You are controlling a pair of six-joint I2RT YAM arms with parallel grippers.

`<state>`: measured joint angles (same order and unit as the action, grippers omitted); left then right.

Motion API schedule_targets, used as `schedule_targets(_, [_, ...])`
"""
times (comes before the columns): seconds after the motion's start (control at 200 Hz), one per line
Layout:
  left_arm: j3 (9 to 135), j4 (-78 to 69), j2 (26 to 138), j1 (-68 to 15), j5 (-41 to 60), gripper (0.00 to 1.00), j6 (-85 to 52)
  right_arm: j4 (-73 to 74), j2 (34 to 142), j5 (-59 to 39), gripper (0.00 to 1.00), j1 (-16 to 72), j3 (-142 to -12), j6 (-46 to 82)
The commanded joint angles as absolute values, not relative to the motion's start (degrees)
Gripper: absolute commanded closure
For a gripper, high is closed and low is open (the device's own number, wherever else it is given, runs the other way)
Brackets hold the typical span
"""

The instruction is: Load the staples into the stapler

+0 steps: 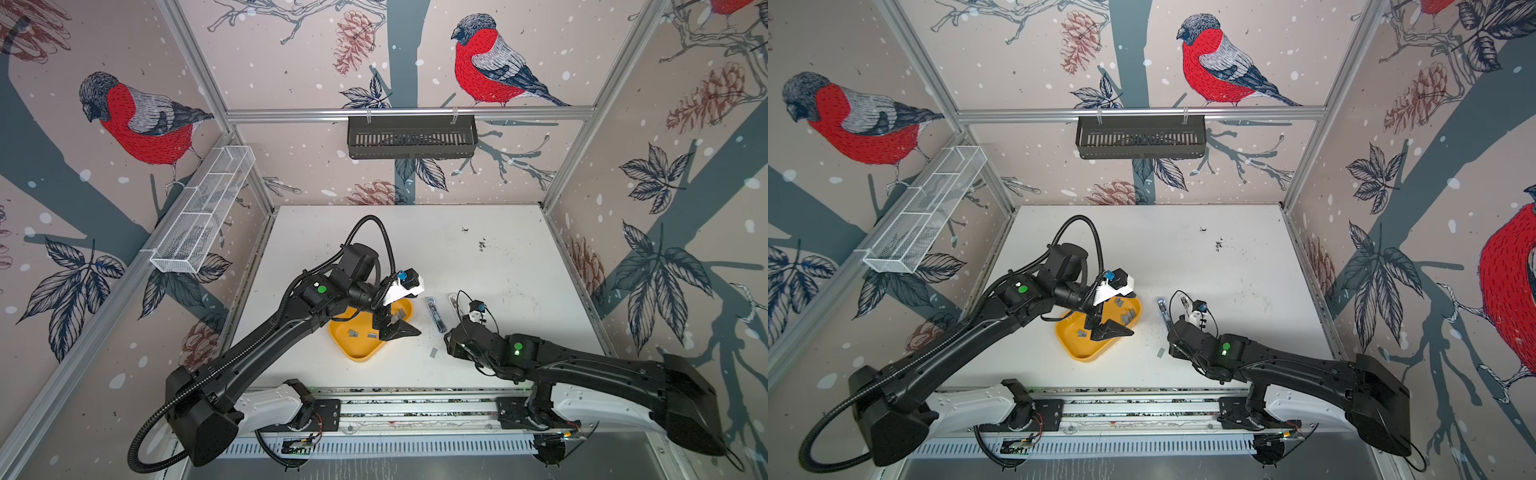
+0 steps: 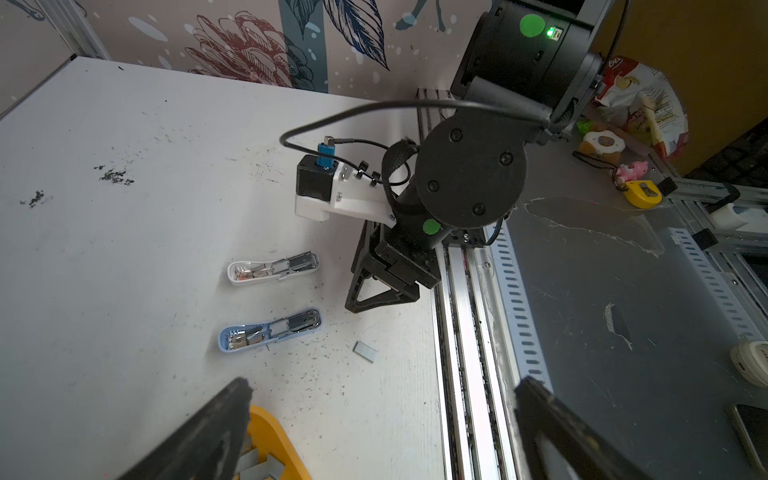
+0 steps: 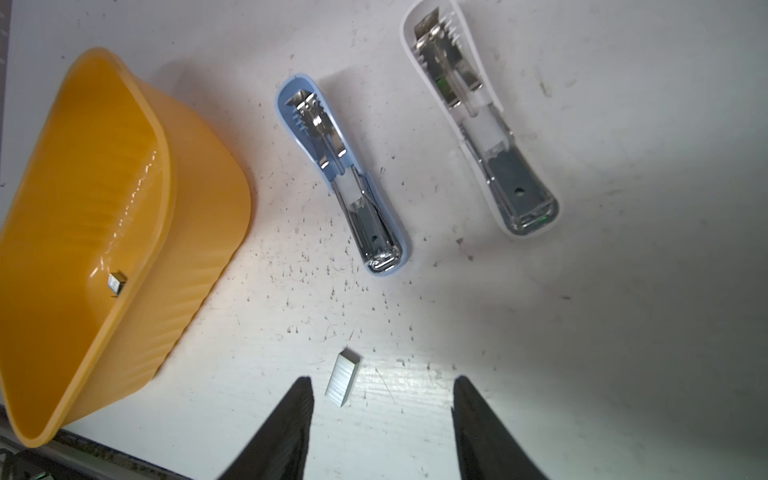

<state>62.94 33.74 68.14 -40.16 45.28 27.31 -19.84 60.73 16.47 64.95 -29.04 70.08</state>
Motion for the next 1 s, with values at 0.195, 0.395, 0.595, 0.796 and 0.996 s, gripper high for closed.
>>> schedule_targets(0.195, [65.3, 36.9, 69.7, -40.0, 50.9, 0.02, 34.3, -16.2, 68.8, 18.5, 0.55, 69.4, -31.7, 75.4])
schedule_targets(0.395, [65.0, 36.8, 68.1, -39.4, 47.5, 0.01, 34.5, -16.4, 71.5, 18.8, 0.58, 70.3, -33.3, 76.0])
schedule_targets(0.595, [64.5, 35.0, 67.1, -38.3, 47.7, 0.01, 33.4, -15.8, 75.1, 18.3, 0.59, 70.3, -34.1, 75.7])
schedule_targets(0.796, [64.8, 35.3, 68.7, -38.2, 48.1, 0.01, 33.0, -16.3, 77.5, 18.6, 0.6, 70.5, -35.5, 75.5])
schedule_targets(0.996, [64.8, 35.0, 68.2, -38.2, 48.1, 0.01, 33.1, -16.9, 80.3, 18.4, 0.64, 71.2, -37.3, 74.9])
